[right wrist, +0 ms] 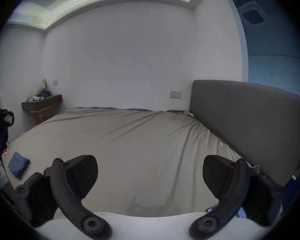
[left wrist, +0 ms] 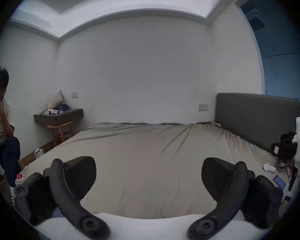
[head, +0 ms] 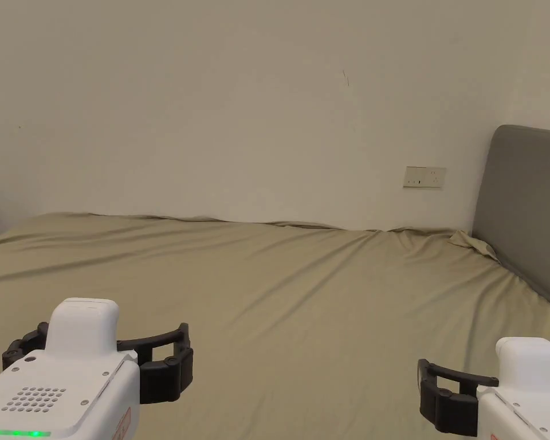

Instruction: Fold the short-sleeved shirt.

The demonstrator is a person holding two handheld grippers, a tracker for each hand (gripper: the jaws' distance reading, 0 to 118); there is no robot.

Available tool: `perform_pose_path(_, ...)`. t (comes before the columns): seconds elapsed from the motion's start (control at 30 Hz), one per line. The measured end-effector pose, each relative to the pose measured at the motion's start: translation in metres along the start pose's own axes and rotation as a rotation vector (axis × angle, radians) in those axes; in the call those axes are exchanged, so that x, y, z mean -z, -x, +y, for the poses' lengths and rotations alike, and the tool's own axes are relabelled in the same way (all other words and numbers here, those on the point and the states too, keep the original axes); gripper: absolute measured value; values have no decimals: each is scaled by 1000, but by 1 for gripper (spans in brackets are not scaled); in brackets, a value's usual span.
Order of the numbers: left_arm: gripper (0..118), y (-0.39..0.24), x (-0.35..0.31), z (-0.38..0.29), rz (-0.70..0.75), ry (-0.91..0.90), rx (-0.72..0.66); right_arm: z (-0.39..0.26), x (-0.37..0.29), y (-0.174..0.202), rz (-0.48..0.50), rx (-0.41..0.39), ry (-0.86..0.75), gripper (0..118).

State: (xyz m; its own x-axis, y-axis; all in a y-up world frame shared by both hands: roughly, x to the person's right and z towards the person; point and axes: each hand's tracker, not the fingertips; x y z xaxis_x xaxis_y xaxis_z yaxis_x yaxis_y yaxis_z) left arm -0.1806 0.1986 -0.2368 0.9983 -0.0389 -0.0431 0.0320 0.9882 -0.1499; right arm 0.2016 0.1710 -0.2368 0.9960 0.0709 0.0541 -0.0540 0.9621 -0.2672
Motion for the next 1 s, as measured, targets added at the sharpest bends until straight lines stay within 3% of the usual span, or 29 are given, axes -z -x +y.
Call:
perform_pose_path(0.23, 118, -6, 8, 2, 8, 10, 8, 3, -6, 4, 37, -22, -97, 118)
perform_pose_path(0.43, 118, 3, 12, -4, 23, 29, -84, 5, -12, 4, 116, -16, -130, 118)
perform_pose_path(1.0, 118, 14, 7, -4, 9, 20, -90, 17, -10, 1, 140, 54, -129, 118)
